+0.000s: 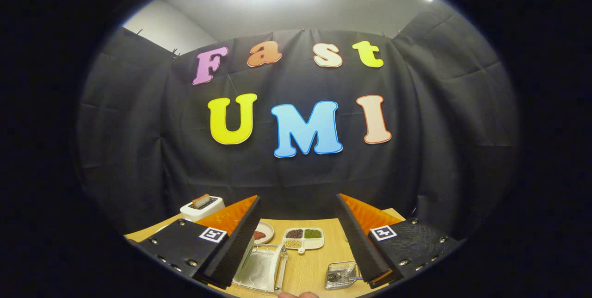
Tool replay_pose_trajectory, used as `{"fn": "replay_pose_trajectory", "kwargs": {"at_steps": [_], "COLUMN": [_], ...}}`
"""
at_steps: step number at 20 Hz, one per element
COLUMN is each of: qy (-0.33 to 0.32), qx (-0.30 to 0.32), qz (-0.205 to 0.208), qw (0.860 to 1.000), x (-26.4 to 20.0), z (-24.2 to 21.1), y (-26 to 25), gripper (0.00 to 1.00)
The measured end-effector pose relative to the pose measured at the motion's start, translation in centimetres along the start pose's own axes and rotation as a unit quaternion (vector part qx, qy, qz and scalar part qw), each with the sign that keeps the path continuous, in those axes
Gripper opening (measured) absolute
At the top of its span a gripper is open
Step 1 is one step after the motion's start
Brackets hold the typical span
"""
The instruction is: Take the plate from the dish rack, then take the spoon from the basket and place it into the plate.
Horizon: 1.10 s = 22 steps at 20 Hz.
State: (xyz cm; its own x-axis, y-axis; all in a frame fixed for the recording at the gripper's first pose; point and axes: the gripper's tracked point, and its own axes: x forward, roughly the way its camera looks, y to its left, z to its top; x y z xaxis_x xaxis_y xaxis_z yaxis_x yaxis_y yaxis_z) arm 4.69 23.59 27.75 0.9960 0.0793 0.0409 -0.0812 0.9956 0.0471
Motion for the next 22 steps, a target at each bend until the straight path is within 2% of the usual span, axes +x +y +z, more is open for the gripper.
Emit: {"fn": "replay_pose_trajectory", "kwargs": {"at_steps": [9,12,15,20,22], "qy": [0.121,0.203,0.254,0.368,0.386], "qx": [-0.007,-0.012,-0.001,0.031,0.032], "qz": [0.069,0.077,0.073,0.096,0.081], "qw": [0.99,0.976,0.965,0.924,0.918], "x": [2.7,3.5,4.5,5.3,5.6], "z": [-2.4,-5.5,-7.0,-11.3,-12.3], "y": [7.3,8.7,9.3,11.4,11.4], "gripper": [0.97,0.97,0.98,0.98,0.98]}}
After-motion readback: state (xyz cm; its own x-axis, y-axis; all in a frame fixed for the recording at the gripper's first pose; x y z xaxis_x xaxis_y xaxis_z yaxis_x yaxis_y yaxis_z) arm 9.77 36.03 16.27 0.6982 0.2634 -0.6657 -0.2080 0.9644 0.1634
